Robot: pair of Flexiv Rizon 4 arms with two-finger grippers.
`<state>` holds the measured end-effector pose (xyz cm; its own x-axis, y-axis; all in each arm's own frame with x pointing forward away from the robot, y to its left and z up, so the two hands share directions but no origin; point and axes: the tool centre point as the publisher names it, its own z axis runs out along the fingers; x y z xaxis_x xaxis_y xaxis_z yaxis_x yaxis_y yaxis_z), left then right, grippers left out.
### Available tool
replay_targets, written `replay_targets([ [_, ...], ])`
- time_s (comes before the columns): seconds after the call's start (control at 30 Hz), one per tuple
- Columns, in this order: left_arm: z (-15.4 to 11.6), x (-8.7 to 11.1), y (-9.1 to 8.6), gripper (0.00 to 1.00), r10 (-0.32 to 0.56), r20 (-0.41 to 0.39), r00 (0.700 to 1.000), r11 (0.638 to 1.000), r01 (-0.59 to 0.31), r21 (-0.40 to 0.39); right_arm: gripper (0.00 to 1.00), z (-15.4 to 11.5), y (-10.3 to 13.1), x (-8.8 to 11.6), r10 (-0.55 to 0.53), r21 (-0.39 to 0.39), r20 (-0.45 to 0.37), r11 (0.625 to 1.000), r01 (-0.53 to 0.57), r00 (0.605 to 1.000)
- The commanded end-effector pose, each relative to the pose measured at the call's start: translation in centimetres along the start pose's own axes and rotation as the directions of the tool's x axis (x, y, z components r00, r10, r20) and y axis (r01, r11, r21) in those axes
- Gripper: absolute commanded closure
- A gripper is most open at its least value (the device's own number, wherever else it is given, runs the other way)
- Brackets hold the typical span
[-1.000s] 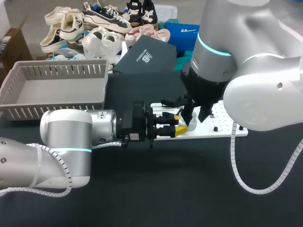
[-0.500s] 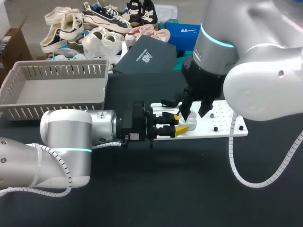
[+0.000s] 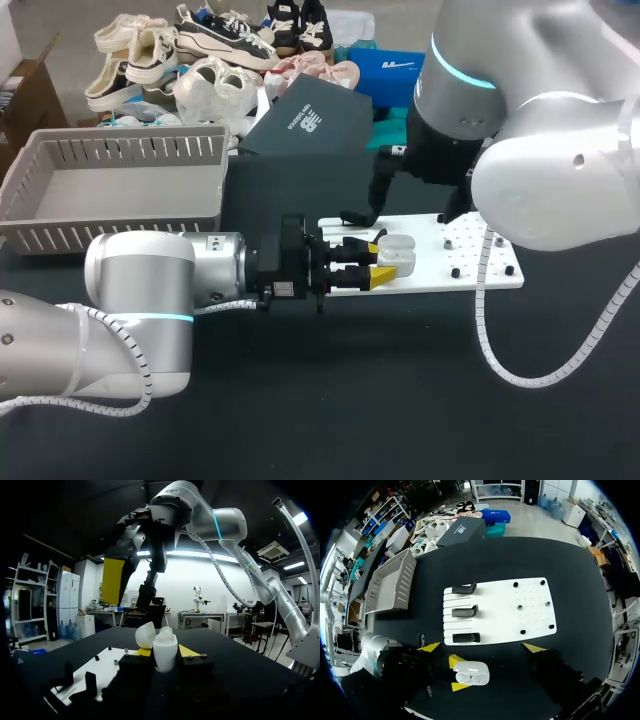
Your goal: Pick up each earbud case from the left stands, insert the matching earbuds, close the lid, and place the case in the box.
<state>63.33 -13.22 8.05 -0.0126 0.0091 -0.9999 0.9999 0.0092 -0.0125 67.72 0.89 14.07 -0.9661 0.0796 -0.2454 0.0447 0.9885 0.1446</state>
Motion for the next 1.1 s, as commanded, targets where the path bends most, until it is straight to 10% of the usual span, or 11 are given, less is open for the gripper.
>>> replay_targets([
  [0.03,0.0,0.1,0.0,1.00,0.001,0.002,1.000,1.000,-0.001,0.000,0.00,1.0,0.1,-0.9,0.040,0.039,0.008,0.998,-0.041,0.999],
  [1.1,0.0,0.1,0.0,1.00,0.001,0.002,1.000,1.000,-0.001,0.000,0.00,2.1,-5.0,1.5,0.101,0.183,-0.051,0.979,-0.091,0.994],
])
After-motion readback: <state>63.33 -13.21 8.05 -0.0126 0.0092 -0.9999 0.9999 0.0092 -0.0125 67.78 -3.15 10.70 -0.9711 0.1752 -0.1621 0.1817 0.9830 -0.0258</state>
